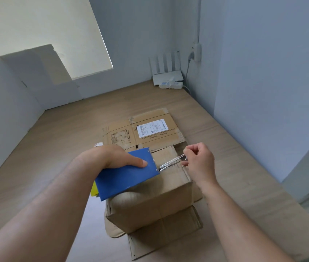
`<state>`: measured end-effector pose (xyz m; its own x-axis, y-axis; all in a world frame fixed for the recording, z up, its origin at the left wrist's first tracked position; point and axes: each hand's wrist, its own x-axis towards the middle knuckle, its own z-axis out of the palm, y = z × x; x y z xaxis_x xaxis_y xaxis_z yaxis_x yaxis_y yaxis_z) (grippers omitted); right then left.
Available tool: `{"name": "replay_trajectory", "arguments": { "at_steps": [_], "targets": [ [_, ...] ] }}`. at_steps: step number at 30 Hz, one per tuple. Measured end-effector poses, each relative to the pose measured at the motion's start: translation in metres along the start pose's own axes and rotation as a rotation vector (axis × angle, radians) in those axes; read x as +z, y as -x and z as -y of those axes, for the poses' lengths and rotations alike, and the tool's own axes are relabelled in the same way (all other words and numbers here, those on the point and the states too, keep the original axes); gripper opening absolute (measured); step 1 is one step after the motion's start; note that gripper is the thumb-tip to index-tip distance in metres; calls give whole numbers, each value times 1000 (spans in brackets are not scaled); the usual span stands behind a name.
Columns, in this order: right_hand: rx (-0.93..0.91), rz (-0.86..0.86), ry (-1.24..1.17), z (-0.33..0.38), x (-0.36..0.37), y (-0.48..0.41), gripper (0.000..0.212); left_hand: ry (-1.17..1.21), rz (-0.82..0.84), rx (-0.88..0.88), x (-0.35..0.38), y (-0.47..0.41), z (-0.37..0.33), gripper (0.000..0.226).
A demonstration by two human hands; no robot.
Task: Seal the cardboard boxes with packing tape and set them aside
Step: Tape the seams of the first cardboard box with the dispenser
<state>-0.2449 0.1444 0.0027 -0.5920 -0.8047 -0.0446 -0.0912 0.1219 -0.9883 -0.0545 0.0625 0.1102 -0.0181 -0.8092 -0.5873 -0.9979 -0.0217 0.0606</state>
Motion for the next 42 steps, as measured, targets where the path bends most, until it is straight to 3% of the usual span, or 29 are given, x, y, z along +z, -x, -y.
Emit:
{"name": "replay_trajectory", "arguments": {
  "at_steps": [7, 12, 19, 22, 30, 42],
  "targets": [
    [84, 56, 34, 3, -8, -3, 6, 39, 22, -2, 2, -3, 7, 69],
    [241, -1, -265, 8, 5, 12, 8, 54, 17, 31, 8, -1, 4, 66],
    [41, 98, 113, 8, 4, 11, 12, 71, 66, 20, -11, 23, 33, 63],
    [19, 158, 231, 6, 5, 6, 10, 107, 140, 6, -3, 27, 39, 73],
    [140, 72, 113, -10, 6, 1, 9, 139, 163, -56, -5, 1, 14, 69],
    [149, 25, 42, -28, 3, -12, 10, 93, 162, -22, -3, -8, -4, 65]
  ]
}}
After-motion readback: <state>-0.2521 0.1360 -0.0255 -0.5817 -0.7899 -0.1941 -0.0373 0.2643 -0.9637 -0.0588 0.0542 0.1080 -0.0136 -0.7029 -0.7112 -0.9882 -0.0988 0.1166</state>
